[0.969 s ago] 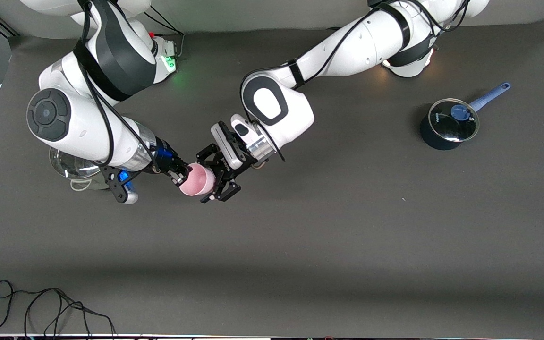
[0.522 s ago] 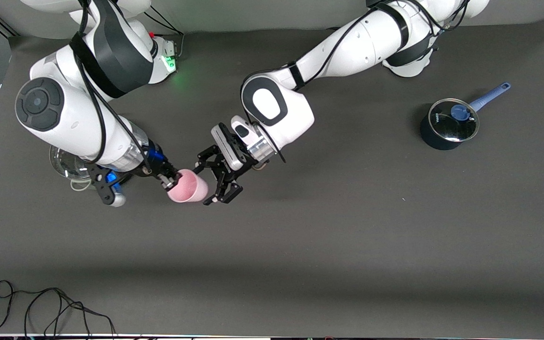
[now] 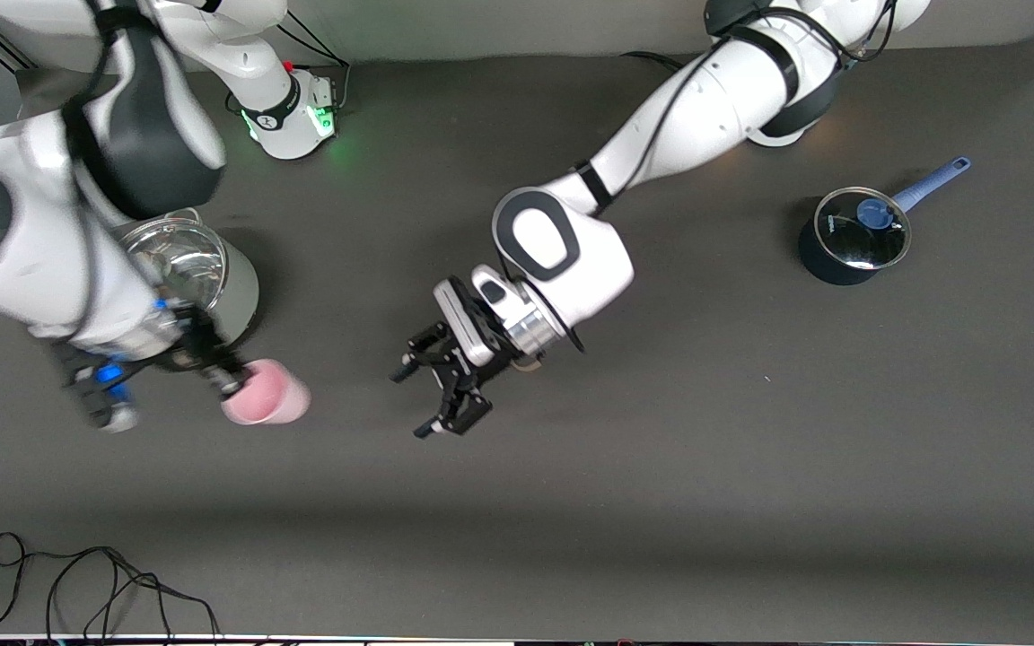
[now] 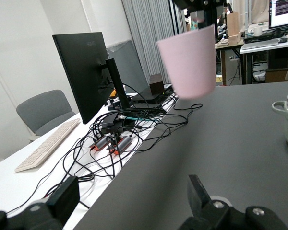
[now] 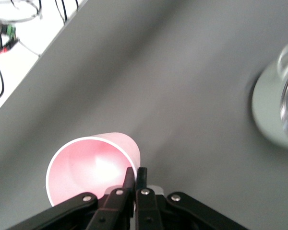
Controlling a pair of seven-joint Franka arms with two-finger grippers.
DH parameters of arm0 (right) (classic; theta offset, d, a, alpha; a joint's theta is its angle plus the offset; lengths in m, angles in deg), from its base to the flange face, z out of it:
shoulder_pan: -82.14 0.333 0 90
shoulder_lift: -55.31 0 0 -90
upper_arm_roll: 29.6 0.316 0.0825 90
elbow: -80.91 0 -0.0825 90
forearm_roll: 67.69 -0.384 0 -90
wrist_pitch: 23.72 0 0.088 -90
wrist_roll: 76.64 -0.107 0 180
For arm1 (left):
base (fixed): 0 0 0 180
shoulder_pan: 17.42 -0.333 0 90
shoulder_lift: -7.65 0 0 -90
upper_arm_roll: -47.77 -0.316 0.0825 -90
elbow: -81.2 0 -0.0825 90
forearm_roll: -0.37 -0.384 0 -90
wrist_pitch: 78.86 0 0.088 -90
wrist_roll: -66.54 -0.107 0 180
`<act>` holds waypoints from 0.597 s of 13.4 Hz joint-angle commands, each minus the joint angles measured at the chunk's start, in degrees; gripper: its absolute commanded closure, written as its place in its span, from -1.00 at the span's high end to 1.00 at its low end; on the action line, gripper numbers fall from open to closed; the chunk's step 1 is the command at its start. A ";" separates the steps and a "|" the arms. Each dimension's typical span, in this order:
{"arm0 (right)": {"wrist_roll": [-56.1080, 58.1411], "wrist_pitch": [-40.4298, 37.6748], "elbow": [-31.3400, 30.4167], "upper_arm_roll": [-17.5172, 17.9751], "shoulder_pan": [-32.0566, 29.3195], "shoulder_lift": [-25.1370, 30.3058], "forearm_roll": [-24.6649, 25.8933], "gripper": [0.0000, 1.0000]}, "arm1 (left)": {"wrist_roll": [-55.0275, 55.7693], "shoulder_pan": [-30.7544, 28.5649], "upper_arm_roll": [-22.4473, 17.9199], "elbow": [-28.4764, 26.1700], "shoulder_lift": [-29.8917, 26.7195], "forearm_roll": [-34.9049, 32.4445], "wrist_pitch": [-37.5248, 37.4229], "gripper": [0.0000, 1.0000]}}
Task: Transfer pink cup from left to right arm
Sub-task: 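Open the left gripper and withdraw while the right gripper carries the cup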
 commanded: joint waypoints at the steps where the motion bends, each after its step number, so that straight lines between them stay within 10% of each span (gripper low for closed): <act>1: 14.53 0.59 0.43 -0.22 -5.17 0.42 1.84 -1.00 | 0.98 -4.25 -0.31 -6.77 -3.09 -3.39 -4.34 1.00; 8: 54.00 3.22 -0.27 -0.22 -22.84 0.07 -2.46 -1.00 | 0.98 -15.58 -0.40 -12.13 -4.93 -13.51 -21.10 1.00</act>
